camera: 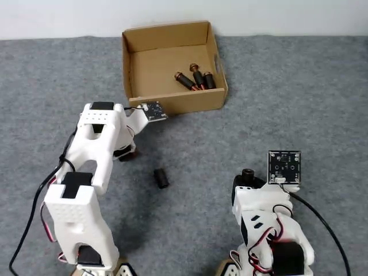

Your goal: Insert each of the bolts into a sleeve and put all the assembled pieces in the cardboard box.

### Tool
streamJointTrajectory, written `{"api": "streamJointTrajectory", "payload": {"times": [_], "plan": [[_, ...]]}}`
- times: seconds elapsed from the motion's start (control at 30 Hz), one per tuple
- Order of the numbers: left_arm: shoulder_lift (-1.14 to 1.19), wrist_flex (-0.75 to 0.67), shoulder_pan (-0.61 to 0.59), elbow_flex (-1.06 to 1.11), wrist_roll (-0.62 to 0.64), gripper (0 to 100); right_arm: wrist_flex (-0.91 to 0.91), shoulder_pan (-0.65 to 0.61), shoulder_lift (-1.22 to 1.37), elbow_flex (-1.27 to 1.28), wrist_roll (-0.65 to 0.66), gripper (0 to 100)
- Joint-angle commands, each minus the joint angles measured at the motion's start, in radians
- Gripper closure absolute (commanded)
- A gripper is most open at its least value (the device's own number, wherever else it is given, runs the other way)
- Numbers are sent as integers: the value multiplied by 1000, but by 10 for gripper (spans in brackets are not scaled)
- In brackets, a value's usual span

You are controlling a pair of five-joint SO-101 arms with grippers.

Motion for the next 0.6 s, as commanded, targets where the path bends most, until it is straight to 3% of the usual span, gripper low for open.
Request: {"api": "streamJointTrajectory", "payload": {"times": [0.0, 0.13, 0.43, 0.57], "plan": [[-21, 48, 31, -38, 5, 994, -21, 10, -4, -9, 11, 991], [-92, 103, 69, -35, 55, 994, -22, 10, -4, -9, 9, 991], [-319, 169, 190, -35, 690, 994, -24, 4, -2, -9, 12, 991], [-433, 230, 258, -36, 789, 994, -18, -88, -4, -15, 14, 991]]}}
